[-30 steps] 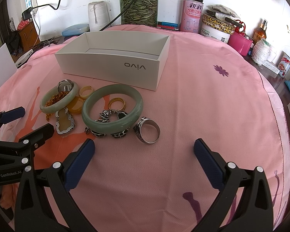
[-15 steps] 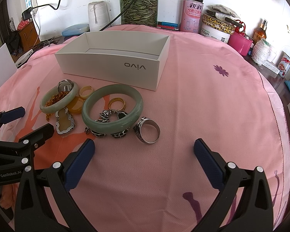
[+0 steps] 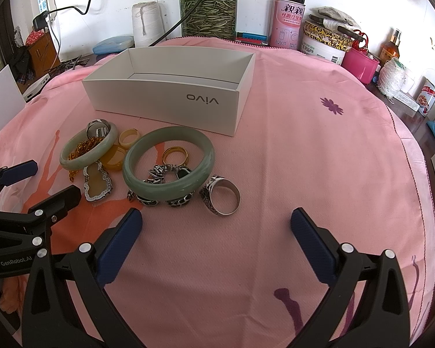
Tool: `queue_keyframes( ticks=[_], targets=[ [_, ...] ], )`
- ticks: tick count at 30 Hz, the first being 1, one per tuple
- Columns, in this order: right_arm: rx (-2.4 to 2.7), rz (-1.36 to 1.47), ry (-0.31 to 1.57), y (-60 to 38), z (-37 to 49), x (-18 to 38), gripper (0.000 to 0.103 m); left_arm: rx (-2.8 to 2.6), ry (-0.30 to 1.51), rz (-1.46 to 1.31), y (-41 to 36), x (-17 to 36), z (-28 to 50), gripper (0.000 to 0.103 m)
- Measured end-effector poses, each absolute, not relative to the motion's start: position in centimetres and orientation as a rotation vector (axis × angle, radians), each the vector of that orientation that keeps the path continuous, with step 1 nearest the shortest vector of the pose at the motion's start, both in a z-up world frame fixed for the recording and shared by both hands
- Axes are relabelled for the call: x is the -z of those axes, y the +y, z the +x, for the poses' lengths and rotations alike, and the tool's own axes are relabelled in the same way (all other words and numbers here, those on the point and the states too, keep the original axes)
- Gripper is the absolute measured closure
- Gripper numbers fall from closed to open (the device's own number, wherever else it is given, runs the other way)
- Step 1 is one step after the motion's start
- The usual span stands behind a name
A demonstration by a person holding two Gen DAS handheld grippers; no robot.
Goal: Organize jewelry
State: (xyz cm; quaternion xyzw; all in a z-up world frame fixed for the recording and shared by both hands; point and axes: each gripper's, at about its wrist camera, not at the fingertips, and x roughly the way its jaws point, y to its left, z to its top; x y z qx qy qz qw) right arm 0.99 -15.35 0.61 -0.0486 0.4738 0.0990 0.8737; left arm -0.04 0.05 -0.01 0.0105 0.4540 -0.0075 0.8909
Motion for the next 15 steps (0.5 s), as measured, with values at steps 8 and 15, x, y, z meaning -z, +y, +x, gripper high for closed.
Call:
queue_keyframes(
  ticks=[8,15],
  targets=[
    [-0.207,-0.102,0.99,-15.35,1.0,-0.63,0.005,0.016,0.943,0.022,0.04,0.01,-0.04,0.005],
    [-0.207,-0.102,0.991,-15.35,1.01,-0.65,0.005,0.057,0.959,0.045,0.28,-0.14,0.22,0.005]
  ],
)
